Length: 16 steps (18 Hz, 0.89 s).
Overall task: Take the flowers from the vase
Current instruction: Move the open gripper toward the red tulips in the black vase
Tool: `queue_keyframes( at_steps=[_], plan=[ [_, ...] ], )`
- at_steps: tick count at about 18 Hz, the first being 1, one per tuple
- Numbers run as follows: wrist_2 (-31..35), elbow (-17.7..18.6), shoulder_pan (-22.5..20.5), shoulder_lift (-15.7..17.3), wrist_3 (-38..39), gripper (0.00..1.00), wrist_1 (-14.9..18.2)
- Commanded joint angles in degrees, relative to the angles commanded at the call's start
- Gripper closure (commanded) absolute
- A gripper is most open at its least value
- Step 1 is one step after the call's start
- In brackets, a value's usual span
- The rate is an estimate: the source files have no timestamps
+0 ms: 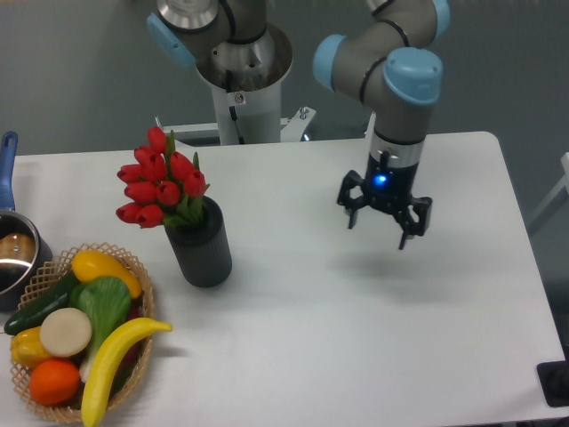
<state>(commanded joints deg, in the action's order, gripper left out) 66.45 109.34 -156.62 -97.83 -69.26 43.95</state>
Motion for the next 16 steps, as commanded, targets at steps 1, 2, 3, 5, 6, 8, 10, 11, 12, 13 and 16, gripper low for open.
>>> queue_keyframes(
  at_steps=[1,2,3,5,6,8,10,11,12,13,16],
  plan=[
    [-0.6,0.1,0.3,0.8,0.1,0.0,0.0],
    [-2.7,0.4,0.8,1.7,0.2,0.0,0.1],
    [-5.7,1.2,1.0,2.5,0.3,0.0,0.3],
    [-12.9,4.3,1.0,4.0,0.2,0.0,0.4],
    [-16.3,6.0,1.0,4.8,-0.1,0.0,0.4],
    [-19.9,8.9,1.1,7.0,-0.8,0.0,0.4],
    [-20.5,11.6,1.1,9.4,-2.5,0.0,0.4],
    [-21.4,12.8,1.1,10.6,-3.6,0.0,0.4],
    [-22.5,14.1,1.1,11.9,-4.1,0.0,0.4],
    [-23.7,15.0,1.1,13.6,-4.2,0.0,0.5],
    [-25.5,17.7,1.9,17.3,-4.2,0.0,0.9]
  ],
)
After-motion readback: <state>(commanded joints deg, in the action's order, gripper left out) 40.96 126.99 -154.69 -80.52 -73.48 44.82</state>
